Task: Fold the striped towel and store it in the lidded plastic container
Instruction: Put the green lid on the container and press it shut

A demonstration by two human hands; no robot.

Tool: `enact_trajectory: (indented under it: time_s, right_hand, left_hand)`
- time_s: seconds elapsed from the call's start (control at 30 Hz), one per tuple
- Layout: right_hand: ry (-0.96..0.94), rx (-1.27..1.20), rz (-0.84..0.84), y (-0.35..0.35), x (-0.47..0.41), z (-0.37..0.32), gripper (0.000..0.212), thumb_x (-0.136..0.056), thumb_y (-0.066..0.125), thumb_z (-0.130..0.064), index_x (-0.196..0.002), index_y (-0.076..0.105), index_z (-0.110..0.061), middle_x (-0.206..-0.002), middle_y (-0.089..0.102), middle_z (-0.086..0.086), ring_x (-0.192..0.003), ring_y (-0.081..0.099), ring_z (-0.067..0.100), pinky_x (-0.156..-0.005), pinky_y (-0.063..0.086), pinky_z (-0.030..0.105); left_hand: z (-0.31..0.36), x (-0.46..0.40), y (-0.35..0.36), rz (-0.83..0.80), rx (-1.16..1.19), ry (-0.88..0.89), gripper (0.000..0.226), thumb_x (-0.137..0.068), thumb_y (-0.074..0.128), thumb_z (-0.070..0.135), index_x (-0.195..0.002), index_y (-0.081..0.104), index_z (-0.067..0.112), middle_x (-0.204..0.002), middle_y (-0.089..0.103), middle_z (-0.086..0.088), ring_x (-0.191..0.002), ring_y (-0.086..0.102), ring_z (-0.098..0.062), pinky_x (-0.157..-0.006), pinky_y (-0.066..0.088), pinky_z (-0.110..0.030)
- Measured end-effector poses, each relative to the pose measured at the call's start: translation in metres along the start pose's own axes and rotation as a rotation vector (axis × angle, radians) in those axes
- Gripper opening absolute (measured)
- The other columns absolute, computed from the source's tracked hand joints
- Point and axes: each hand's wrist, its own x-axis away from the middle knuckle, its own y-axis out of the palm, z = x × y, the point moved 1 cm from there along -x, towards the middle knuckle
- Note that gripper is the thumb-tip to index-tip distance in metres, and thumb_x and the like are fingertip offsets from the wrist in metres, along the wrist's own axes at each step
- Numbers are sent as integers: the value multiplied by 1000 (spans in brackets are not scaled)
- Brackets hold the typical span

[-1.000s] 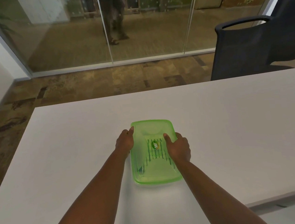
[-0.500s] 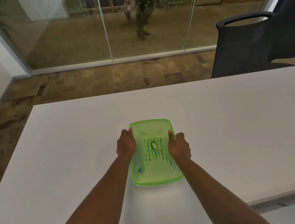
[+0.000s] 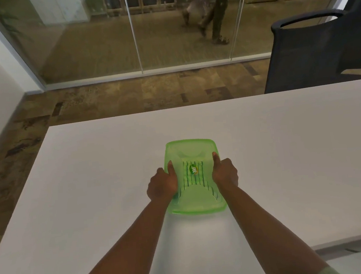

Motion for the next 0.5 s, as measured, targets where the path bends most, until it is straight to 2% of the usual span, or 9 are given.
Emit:
enact_trajectory:
  time_s: [0.13, 0.2, 0.33, 0.5]
  right_hand:
    - [-32, 39, -4, -2, 1, -4, 62, -94, 27, -55, -116, 48, -1, -117, 61, 20, -108, 57, 36, -82, 45, 37]
    - [-66, 56, 8, -3, 5, -2, 58, -95, 27, -52, -118, 46, -2, -118, 60, 21, -109, 57, 37, -86, 45, 39]
    - [-145, 138, 54, 1, 21, 9, 55, -94, 28, -53, -117, 41, -5, -114, 61, 21, -104, 59, 39, -81, 45, 40]
    - [-172, 169, 101, 0, 32, 24, 54, -94, 28, -53, -112, 44, -5, -106, 64, 21, -99, 60, 39, -77, 46, 39]
  left_hand:
    - [-9, 13, 4, 97, 76, 9, 59, -93, 25, 55, -107, 55, 7, -110, 65, -18, -102, 59, -36, -77, 42, -36]
    - [-9, 15, 3, 100, 115, 3, 59, -92, 28, 56, -104, 55, 5, -108, 65, -18, -101, 59, -35, -78, 43, -36]
    - [-10, 16, 4, 119, 162, 15, 58, -92, 31, 56, -100, 54, 3, -105, 66, -18, -98, 60, -36, -77, 45, -37]
    - [-10, 16, 4, 125, 188, 18, 58, -92, 32, 55, -99, 54, 3, -104, 65, -20, -97, 60, -37, -80, 47, -39]
